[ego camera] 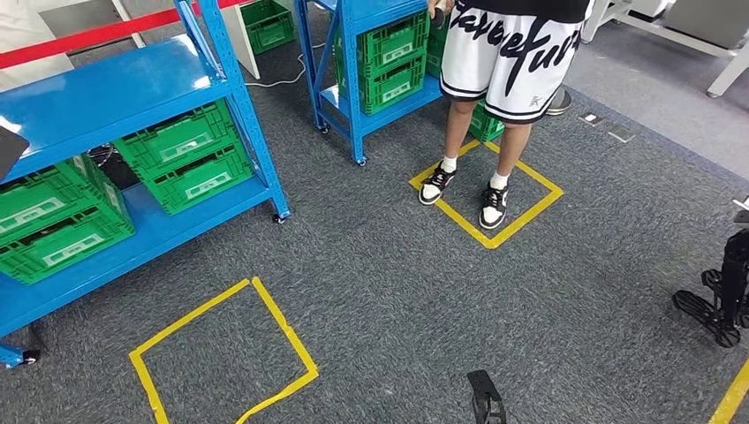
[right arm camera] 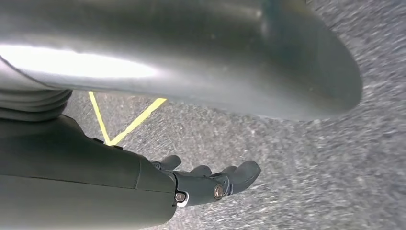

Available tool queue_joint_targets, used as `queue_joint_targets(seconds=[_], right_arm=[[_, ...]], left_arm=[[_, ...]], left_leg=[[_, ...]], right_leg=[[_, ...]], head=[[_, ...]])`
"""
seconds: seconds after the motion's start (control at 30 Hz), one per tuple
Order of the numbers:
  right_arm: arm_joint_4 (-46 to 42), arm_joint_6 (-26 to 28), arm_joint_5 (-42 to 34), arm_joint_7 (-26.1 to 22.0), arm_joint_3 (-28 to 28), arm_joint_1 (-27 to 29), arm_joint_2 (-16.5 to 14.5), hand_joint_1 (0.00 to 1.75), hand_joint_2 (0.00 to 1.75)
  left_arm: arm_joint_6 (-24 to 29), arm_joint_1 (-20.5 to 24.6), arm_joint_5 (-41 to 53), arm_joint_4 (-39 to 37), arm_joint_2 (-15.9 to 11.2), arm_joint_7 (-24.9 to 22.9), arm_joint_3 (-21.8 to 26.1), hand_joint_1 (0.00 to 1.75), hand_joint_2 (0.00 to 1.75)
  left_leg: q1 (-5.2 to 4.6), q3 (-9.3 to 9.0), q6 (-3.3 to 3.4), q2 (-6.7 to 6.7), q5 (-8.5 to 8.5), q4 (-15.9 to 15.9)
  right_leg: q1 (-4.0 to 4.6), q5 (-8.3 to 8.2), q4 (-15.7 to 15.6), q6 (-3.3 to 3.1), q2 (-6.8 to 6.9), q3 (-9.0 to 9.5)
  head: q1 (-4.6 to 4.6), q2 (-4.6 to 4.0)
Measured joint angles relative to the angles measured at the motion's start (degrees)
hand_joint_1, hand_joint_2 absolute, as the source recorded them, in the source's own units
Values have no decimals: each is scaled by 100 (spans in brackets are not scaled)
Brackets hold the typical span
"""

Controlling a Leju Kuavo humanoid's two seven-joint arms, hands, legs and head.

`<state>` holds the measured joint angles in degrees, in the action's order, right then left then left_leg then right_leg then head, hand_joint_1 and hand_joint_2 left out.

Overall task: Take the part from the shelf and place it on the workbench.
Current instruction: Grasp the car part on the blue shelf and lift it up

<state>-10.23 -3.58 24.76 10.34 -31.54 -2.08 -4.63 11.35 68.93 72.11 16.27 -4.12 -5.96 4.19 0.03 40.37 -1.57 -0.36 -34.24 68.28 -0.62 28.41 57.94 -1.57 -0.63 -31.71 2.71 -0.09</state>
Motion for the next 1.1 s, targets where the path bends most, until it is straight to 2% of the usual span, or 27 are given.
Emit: queue_joint_targets(seconds=[0.07,0.1,0.13,0.2,0.23,0.3,0.37,0.4,0.43,0.47,0.5,0.53,0.57,0.6,0.63,0.7,0.77,0.83,0.87,0.9,0.93,0.97,1.0,1.07,1.1], right_arm=[[5,-3,3,0,0,-7,-2,0,0],[8,-6,5,0,-1,-12,-3,0,0],[11,-11,8,0,-1,-16,-4,0,0],[11,-19,15,-2,-2,-33,-4,0,0],[11,-22,19,-4,-2,-43,-5,0,0],[11,-29,26,-4,-2,-59,-10,0,0],[11,-33,26,-2,-2,-58,-13,0,0],[11,-33,26,0,-2,-55,-11,0,0],[11,-33,26,0,-2,-54,-10,0,0],[11,-33,26,0,-2,-53,-10,0,0],[11,-33,26,0,-2,-51,-9,0,0],[11,-33,26,-1,-2,-48,-9,0,0],[11,-33,26,-1,-2,-48,-9,0,0],[12,-33,26,-1,-2,-49,-9,0,0],[13,-33,26,-1,-2,-49,-9,0,0],[13,-34,26,-2,-2,-51,-10,0,0],[13,-37,24,-8,-3,-54,-11,0,0],[13,-51,9,-29,-5,-55,-11,0,0],[13,-68,1,-50,-7,-49,-11,0,0],[13,-87,-8,-75,-9,-40,-11,0,0],[13,-109,-14,-98,-10,-29,-11,0,0],[13,-130,-18,-114,-11,-21,-11,0,0],[13,-142,-22,-121,-13,-18,-11,0,0],[15,-152,-34,-130,-22,-19,-11,0,0],[17,-152,-42,-137,-29,-25,-12,0,0]], left_arm=[[-9,-3,8,-32,-53,-63,-10,0,0],[-17,-6,8,-45,-82,-103,-12,0,0],[-24,-5,8,-54,-106,-136,-14,0,0],[-32,8,8,-36,-152,-180,-17,0,0],[-32,20,8,-24,-172,-187,-18,0,0],[-31,28,8,-13,-204,-199,-19,0,0],[-31,4,8,-18,-217,-205,-19,0,0],[-32,-13,8,-23,-218,-205,-19,0,0],[-32,-27,8,-27,-220,-206,-19,0,0],[-33,-35,8,-30,-221,-206,-19,0,0],[-33,-39,8,-32,-223,-206,-19,0,0],[-33,-40,8,-33,-224,-206,-19,0,0],[-33,-39,8,-35,-224,-206,-19,0,0],[-35,-35,8,-34,-226,-207,-19,0,0],[-37,-31,8,-32,-228,-208,-19,0,0],[-41,-24,8,-19,-239,-209,-20,0,0],[-43,-25,8,-10,-252,-218,-21,0,0],[-44,-35,5,-18,-271,-234,-21,0,0],[-44,-53,0,-25,-283,-237,-21,0,0],[-43,-79,-4,-31,-295,-235,-21,0,0],[-40,-108,-10,-36,-305,-229,-21,0,0],[-36,-130,-15,-38,-315,-220,-21,0,0],[-32,-143,-17,-40,-324,-211,-21,0,0],[-28,-149,-18,-46,-339,-199,-21,0,0],[-26,-151,-18,-52,-345,-198,-21,0,0]], left_leg=[[-14,-79,38,13,795,-700],[-30,-122,65,17,1094,-917],[-43,-144,99,18,1245,-1022],[-47,-224,175,2,1217,-1041],[-36,-269,214,-2,1185,-1054],[-20,-384,281,-3,1103,-1070],[-23,-484,313,-11,992,-1069],[-24,-541,314,-19,933,-1065],[-23,-608,309,-27,871,-1059],[-21,-684,299,-34,805,-1051],[-20,-764,283,-36,736,-1043],[-20,-836,263,-36,665,-1036],[-28,-899,236,-42,597,-1024],[-38,-942,203,-47,536,-1025],[-48,-979,166,-53,499,-1019],[-59,-1012,96,-59,483,-989],[-52,-883,38,-46,508,-692],[-33,-484,-8,-28,376,-34],[-25,-243,-23,-24,227,298],[-18,-33,-32,-22,72,533],[-14,102,-32,-21,-18,601],[-13,152,-25,-19,14,493],[-13,116,-10,-18,193,213],[-28,-54,43,-5,838,-563],[-44,-134,70,1,1070,-844]], right_leg=[[4,151,3,36,-8,161],[5,212,-5,67,-13,209],[7,249,-1,99,-18,245],[7,231,105,162,-17,224],[7,175,299,186,-8,125],[1,159,948,235,17,-300],[0,436,1585,265,30,-800],[0,589,1737,275,31,-989],[1,648,1726,279,33,-1097],[0,562,1535,276,35,-1113],[0,341,1195,267,38,-1046],[0,16,782,252,45,-937],[9,-237,439,226,53,-840],[18,-414,210,199,57,-760],[24,-499,94,165,59,-715],[20,-472,64,88,54,-634],[3,-427,39,9,48,-521],[-5,-341,23,-39,35,-398],[-5,-286,20,-47,28,-342],[-5,-228,20,-47,21,-278],[-4,-167,20,-43,15,-205],[-3,-101,20,-37,11,-122],[0,-33,20,-30,8,-32],[8,107,24,-4,7,118],[13,169,23,22,4,173]], head=[[-18,0],[-32,0],[-41,0],[-36,0],[-26,0],[-13,0],[2,0],[7,0],[13,0],[17,0],[19,0],[19,0],[16,0],[11,0],[8,0],[6,0],[-3,0],[-16,0],[-18,0],[-19,0],[-18,0],[-19,0],[-19,0],[-26,0],[-33,0]])
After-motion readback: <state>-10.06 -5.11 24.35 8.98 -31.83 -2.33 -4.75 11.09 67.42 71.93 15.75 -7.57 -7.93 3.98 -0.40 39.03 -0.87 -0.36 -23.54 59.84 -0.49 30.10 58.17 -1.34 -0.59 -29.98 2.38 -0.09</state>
